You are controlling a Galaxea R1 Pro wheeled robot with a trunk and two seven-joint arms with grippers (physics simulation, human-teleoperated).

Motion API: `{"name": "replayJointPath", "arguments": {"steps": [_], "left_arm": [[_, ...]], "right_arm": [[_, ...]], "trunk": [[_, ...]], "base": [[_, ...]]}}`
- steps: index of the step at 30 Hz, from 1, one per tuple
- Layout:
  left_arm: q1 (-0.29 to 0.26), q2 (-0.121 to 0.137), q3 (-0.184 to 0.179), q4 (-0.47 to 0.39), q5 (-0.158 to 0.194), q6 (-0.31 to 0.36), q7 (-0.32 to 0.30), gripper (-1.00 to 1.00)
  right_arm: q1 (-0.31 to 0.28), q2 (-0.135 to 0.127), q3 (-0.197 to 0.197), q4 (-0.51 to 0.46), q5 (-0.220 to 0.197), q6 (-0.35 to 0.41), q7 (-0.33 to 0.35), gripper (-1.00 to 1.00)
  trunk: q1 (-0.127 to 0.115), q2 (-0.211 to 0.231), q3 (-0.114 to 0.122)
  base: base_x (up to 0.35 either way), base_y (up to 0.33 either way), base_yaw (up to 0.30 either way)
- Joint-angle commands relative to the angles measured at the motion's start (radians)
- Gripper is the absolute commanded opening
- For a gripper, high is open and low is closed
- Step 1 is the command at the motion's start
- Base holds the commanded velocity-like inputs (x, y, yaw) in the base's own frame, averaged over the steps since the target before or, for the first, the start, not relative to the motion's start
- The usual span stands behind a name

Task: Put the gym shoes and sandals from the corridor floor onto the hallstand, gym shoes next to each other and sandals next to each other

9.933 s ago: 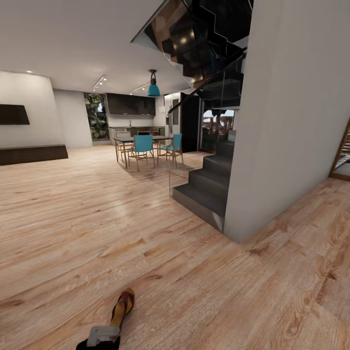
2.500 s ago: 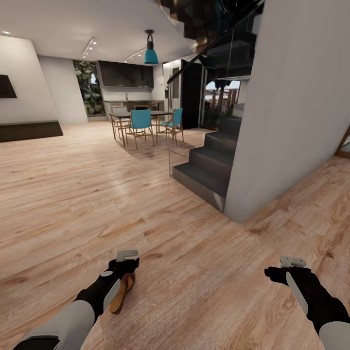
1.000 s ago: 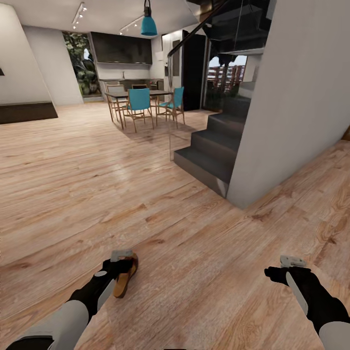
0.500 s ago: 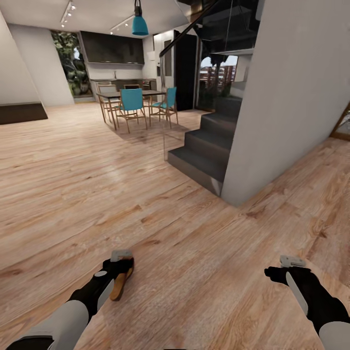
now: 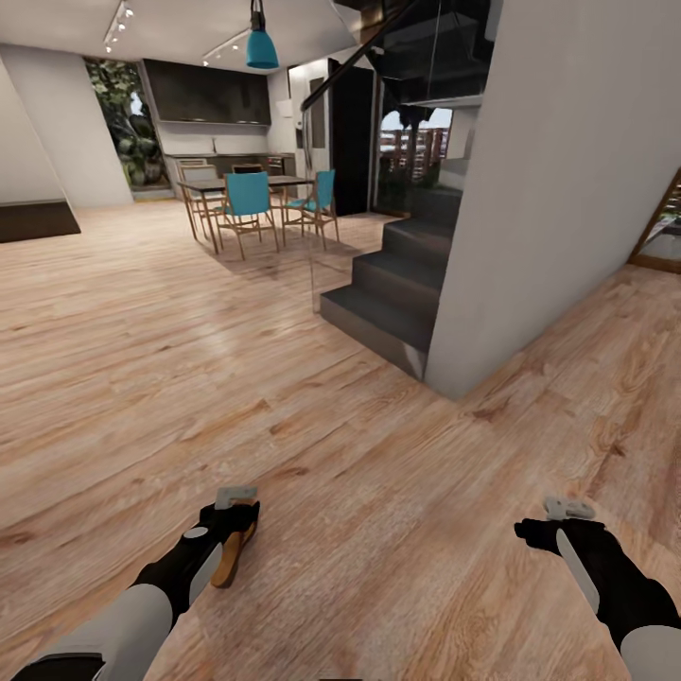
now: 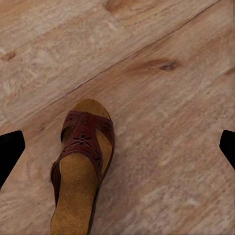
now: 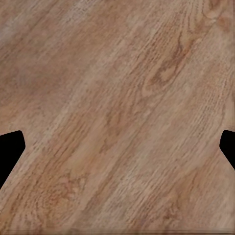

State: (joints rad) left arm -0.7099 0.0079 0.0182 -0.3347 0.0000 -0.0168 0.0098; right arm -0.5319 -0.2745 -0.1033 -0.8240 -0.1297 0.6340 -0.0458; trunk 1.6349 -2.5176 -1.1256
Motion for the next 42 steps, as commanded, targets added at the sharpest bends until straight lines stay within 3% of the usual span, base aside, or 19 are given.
{"name": "replayJointPath", "arguments": {"steps": [1, 42], "left_arm": [[0.000, 0.000, 0.002, 0.000, 0.000, -0.002, 0.001, 1.00], [0.000, 0.001, 0.002, 0.000, -0.001, -0.004, 0.001, 1.00]], "right_arm": [[0.000, 0.000, 0.000, -0.001, -0.010, 0.004, -0.005, 1.00], [0.000, 0.000, 0.000, -0.001, -0.010, 0.004, -0.005, 1.00]], "trunk": [[0.000, 0.000, -0.001], [0.000, 0.000, 0.003]], "base": [[-0.018, 0.075, -0.071], [-0.017, 0.050, -0.034]]}}
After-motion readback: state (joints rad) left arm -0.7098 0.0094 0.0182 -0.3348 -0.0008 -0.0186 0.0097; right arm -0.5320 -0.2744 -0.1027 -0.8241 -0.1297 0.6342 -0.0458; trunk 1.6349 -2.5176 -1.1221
